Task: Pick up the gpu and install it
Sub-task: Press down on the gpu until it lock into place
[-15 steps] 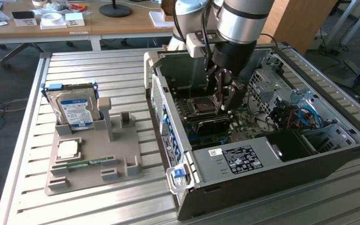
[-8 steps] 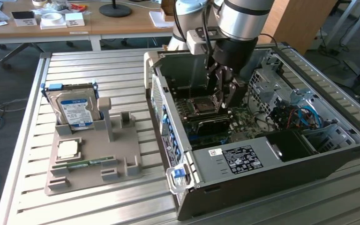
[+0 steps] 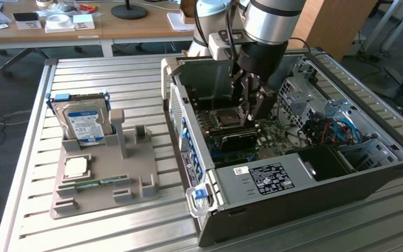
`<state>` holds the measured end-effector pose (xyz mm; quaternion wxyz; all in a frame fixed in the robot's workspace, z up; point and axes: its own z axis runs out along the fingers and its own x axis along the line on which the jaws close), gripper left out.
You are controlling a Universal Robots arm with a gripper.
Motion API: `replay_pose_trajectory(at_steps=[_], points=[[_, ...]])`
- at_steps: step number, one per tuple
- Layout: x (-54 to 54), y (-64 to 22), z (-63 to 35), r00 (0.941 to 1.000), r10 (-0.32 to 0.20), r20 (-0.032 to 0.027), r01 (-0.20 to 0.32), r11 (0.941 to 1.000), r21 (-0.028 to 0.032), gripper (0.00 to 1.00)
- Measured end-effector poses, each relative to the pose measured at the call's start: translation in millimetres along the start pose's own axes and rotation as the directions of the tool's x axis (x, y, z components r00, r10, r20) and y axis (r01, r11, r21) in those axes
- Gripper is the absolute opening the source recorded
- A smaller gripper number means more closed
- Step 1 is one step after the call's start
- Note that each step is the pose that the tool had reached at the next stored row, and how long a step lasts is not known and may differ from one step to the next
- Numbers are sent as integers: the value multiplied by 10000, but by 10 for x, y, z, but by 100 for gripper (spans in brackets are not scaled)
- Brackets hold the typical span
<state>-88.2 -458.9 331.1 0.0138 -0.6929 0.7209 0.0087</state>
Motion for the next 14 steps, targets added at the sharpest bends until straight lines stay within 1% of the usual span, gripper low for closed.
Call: replay_pose_trajectory(at_steps=[5,8,9,12,14], points=[[0,0,0,10000,0,0,0,10000,-1,79],[0,0,0,10000,0,0,0,10000,-1,61],[0,0,0,10000,0,0,0,10000,-1,61],[0,0,0,10000,0,1,0,10000,0,44],[0,0,0,10000,0,0,0,10000,0,44]])
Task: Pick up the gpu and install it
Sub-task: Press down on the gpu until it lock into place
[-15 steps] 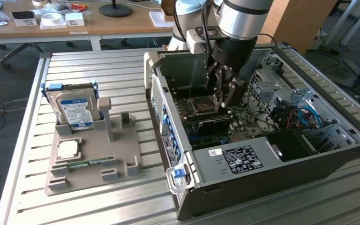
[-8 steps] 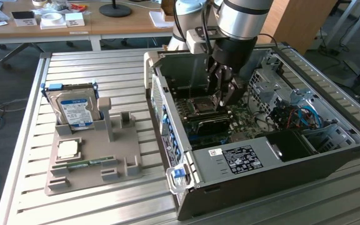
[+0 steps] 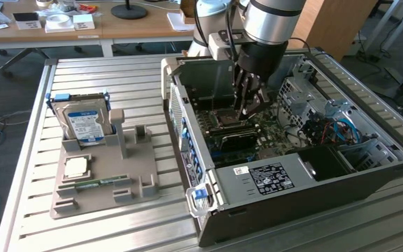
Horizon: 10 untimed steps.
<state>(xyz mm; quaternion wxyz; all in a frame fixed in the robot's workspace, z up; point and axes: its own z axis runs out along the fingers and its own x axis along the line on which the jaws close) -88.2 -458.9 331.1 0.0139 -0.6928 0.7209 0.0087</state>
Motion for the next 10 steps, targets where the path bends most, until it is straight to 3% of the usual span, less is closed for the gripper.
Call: replay_pose_trajectory(at_steps=[1,10], points=[[0,0,0,10000,-1,0,1,10000,0,37],[0,0,0,10000,-1,0,1,10000,0,37]])
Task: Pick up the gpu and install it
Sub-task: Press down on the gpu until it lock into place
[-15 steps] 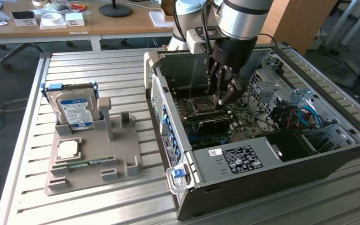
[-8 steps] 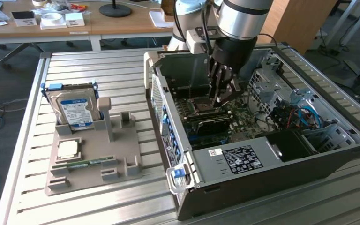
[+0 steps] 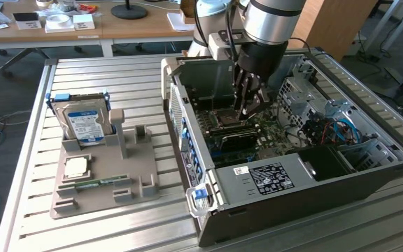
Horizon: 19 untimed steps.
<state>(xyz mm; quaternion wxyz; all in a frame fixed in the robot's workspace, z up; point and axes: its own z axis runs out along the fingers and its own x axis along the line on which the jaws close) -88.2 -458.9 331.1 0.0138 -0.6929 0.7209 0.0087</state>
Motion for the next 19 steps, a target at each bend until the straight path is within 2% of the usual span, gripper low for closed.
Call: replay_pose_trajectory(at_steps=[9,11,12,14,19], points=[[0,0,0,10000,0,0,0,10000,0,36],[0,0,0,10000,0,0,0,10000,0,23],[0,0,0,10000,0,0,0,10000,0,23],[0,0,0,10000,0,0,0,10000,0,12],[0,0,0,10000,0,0,0,10000,0,11]])
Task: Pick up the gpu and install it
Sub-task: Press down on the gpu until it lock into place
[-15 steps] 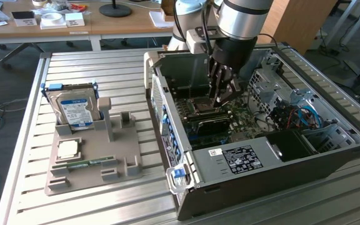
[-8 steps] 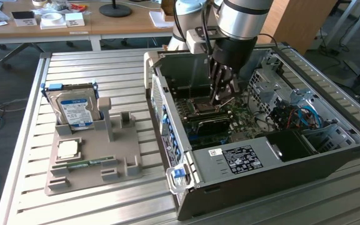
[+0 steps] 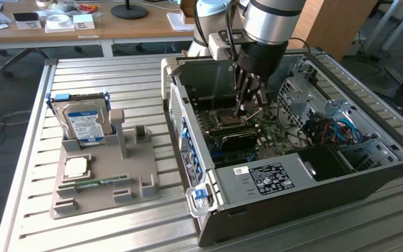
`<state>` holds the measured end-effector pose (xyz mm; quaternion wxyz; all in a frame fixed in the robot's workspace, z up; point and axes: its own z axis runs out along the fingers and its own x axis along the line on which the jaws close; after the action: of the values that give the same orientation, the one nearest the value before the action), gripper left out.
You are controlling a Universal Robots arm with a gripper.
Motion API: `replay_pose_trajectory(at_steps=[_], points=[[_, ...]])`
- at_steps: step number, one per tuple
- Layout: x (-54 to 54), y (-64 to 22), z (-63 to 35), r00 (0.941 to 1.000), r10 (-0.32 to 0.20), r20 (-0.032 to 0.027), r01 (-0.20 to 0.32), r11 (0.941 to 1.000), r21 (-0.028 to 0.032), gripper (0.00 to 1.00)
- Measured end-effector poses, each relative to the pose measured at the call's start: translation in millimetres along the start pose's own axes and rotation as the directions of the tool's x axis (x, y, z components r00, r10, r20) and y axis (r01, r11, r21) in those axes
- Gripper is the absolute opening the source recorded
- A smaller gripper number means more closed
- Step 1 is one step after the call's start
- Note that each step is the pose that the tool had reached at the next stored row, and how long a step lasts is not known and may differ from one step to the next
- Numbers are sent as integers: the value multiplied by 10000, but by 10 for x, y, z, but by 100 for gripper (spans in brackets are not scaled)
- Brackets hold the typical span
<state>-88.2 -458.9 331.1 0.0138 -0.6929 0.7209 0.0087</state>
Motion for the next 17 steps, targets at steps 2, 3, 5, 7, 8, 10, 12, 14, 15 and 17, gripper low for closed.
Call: replay_pose_trajectory(at_steps=[2,3,5,7,8,10,12,14,15,17], points=[[0,0,0,10000,0,0,0,10000,0,11],[0,0,0,10000,0,0,0,10000,0,11],[-3,-2,0,10000,-1,1,1,10000,0,11],[-10,-6,1,10000,-12,1,12,10000,0,11],[-14,-7,3,10000,-20,0,20,10000,0,11],[-22,-7,14,10000,-40,2,40,10000,-1,11],[-30,-6,36,10000,-58,1,58,10000,-1,11],[-40,-5,65,10000,-79,-1,79,10000,-3,11],[-43,-5,81,10000,-88,0,88,10000,-3,11],[-50,-5,114,9999,-105,2,105,9999,-3,11]])
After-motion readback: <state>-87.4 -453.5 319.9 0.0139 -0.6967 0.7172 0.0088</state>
